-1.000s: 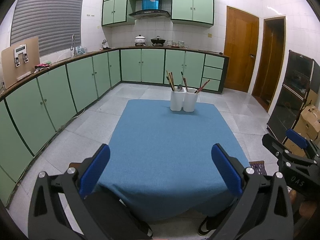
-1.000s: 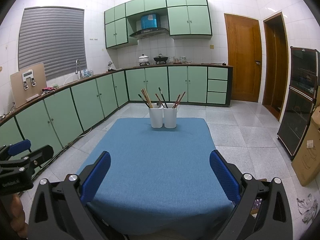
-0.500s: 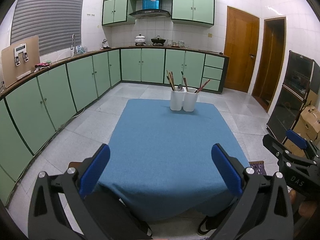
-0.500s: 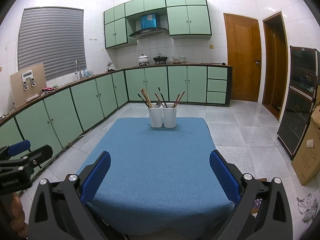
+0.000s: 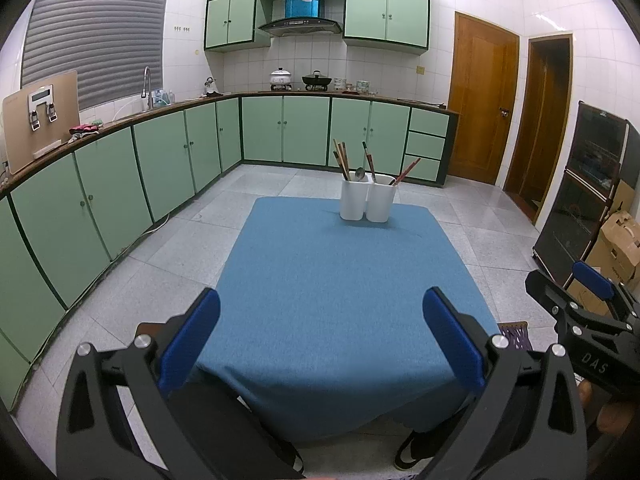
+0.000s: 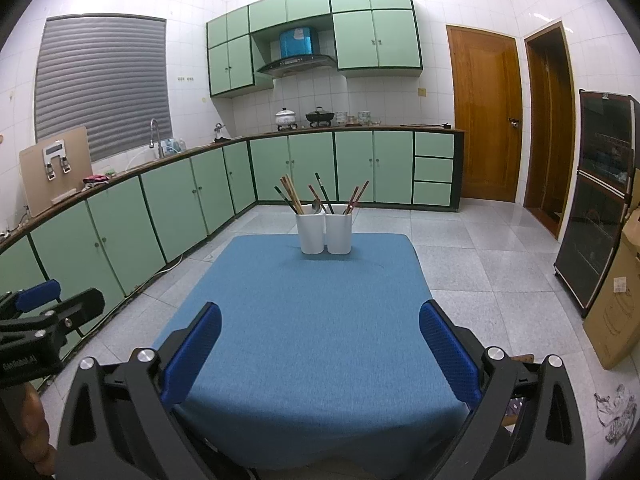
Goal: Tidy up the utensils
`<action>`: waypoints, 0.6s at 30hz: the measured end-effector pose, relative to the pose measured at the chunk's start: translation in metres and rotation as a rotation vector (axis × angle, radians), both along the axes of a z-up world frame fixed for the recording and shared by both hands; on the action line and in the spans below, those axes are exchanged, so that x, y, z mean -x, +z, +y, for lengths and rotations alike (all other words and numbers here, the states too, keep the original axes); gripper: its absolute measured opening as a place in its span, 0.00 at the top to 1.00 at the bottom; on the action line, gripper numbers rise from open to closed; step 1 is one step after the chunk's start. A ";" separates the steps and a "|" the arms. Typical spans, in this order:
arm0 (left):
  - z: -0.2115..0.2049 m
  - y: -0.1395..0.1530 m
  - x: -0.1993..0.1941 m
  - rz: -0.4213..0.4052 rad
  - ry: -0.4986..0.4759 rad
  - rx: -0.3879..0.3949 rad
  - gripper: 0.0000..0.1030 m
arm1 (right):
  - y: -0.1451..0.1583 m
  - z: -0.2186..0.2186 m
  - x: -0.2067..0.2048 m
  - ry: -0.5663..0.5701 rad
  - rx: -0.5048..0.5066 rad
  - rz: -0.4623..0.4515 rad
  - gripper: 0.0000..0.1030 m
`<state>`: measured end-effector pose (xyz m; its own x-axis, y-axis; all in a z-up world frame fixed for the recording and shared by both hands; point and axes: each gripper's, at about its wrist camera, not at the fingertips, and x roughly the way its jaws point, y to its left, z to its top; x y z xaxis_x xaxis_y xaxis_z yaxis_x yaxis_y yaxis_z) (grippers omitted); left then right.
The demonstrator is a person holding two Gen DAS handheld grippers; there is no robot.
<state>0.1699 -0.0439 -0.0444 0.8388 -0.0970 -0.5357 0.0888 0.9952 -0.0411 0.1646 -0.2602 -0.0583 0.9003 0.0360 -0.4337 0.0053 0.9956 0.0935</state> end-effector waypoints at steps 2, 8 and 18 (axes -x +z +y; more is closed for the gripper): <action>0.000 0.000 0.000 0.000 0.002 0.000 0.05 | -0.001 0.000 0.000 -0.001 0.000 0.001 0.06; 0.000 0.000 0.000 -0.001 0.002 0.000 0.05 | -0.001 0.000 0.000 -0.002 0.000 0.000 0.06; -0.001 0.000 0.000 0.000 0.001 0.001 0.05 | -0.001 0.000 0.001 -0.003 0.000 0.000 0.06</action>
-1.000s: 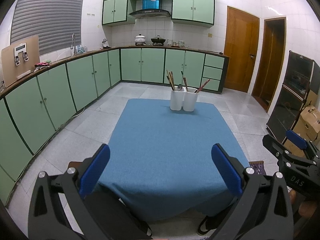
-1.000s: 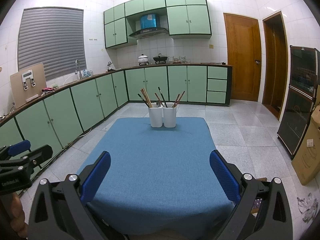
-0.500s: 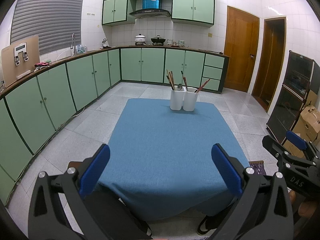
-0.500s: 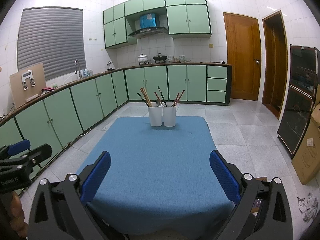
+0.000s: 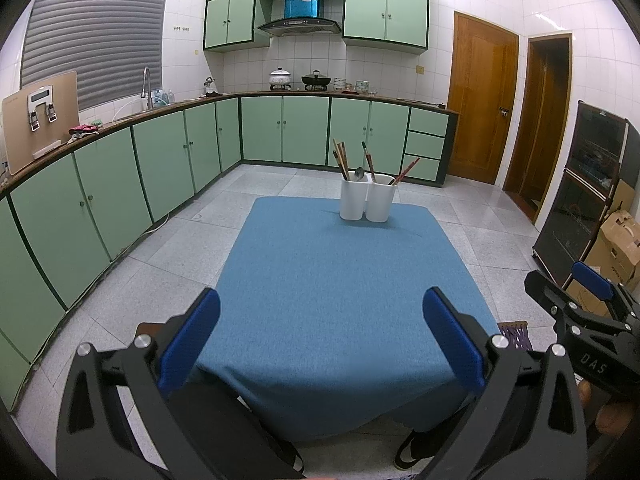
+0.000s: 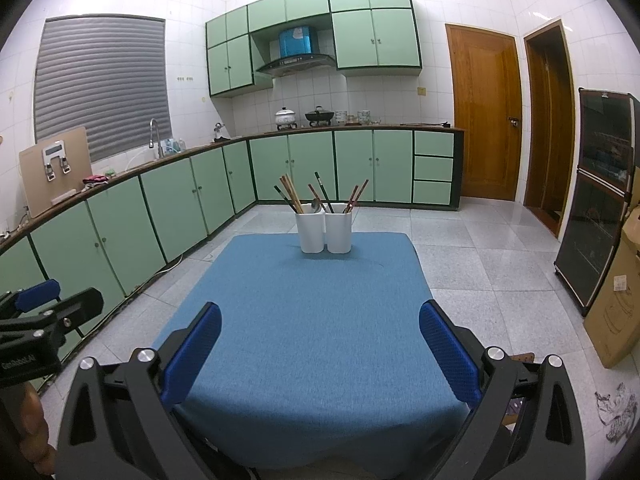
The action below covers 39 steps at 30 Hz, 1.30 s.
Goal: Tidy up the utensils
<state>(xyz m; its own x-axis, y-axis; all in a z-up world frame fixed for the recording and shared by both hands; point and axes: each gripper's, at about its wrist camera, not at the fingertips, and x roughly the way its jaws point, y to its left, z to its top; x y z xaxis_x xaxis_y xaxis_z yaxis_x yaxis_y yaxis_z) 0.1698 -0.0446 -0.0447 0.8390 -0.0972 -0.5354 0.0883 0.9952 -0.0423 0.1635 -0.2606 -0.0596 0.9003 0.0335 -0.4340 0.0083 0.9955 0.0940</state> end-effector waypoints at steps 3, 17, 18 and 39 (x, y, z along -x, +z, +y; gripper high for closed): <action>0.000 0.000 0.000 0.001 -0.001 0.000 0.05 | 0.000 0.000 0.000 0.000 -0.001 0.000 0.06; 0.001 0.000 0.001 0.001 -0.001 0.000 0.05 | 0.000 -0.001 0.000 0.000 -0.001 0.000 0.06; 0.001 0.000 0.001 0.001 -0.001 -0.001 0.05 | 0.000 -0.001 0.000 0.000 -0.002 0.000 0.06; -0.003 0.001 0.002 -0.013 0.018 -0.019 0.05 | -0.001 -0.002 0.001 0.000 -0.003 0.000 0.06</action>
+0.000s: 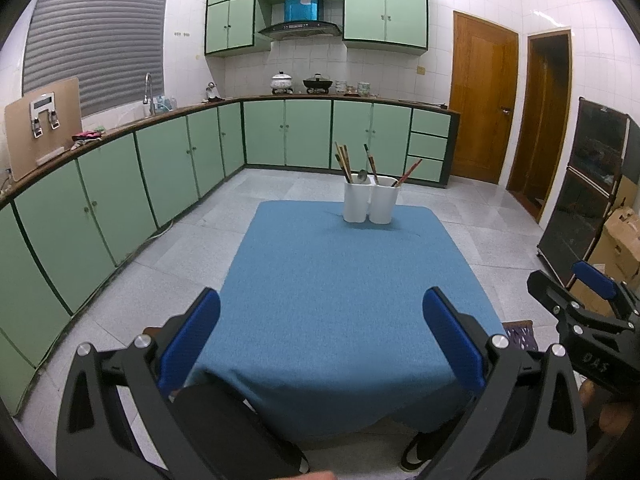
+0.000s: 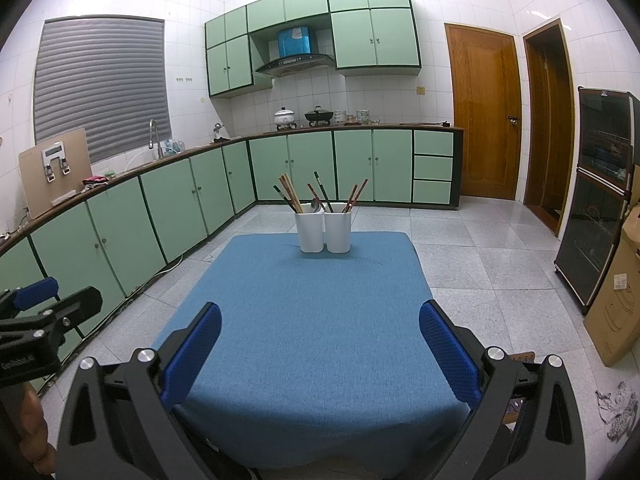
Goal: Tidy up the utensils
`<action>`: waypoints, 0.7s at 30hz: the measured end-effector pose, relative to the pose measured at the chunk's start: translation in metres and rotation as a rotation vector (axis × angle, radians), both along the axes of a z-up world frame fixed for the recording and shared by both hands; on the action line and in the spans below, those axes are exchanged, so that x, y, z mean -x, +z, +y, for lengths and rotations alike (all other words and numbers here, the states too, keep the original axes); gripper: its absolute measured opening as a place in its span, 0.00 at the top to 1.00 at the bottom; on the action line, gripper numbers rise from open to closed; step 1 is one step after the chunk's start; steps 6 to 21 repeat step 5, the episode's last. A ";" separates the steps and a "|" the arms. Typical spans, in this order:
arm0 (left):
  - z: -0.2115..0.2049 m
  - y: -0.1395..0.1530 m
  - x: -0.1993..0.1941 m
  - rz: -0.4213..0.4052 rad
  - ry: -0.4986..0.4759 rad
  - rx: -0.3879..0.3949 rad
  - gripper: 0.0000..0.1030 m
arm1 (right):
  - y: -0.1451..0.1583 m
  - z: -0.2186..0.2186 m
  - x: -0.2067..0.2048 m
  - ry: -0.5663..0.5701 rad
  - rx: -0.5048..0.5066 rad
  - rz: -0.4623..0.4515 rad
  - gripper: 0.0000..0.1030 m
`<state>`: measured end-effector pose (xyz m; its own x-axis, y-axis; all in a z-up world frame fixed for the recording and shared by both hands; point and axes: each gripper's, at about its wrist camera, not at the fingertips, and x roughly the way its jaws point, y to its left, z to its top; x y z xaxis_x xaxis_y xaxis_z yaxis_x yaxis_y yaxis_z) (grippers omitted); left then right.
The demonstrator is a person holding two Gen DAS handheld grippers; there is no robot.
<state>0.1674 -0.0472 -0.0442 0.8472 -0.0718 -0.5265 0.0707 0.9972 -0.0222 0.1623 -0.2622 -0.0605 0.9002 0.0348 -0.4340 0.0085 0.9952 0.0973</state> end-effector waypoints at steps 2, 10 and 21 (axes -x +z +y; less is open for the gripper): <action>0.001 0.000 0.000 0.002 0.002 0.009 0.05 | -0.001 0.001 0.000 -0.002 0.001 0.000 0.06; 0.000 0.001 0.000 0.000 0.004 0.005 0.05 | -0.001 0.001 0.000 -0.001 0.001 -0.001 0.06; 0.000 0.001 0.000 0.000 0.004 0.005 0.05 | -0.001 0.001 0.000 -0.001 0.001 -0.001 0.06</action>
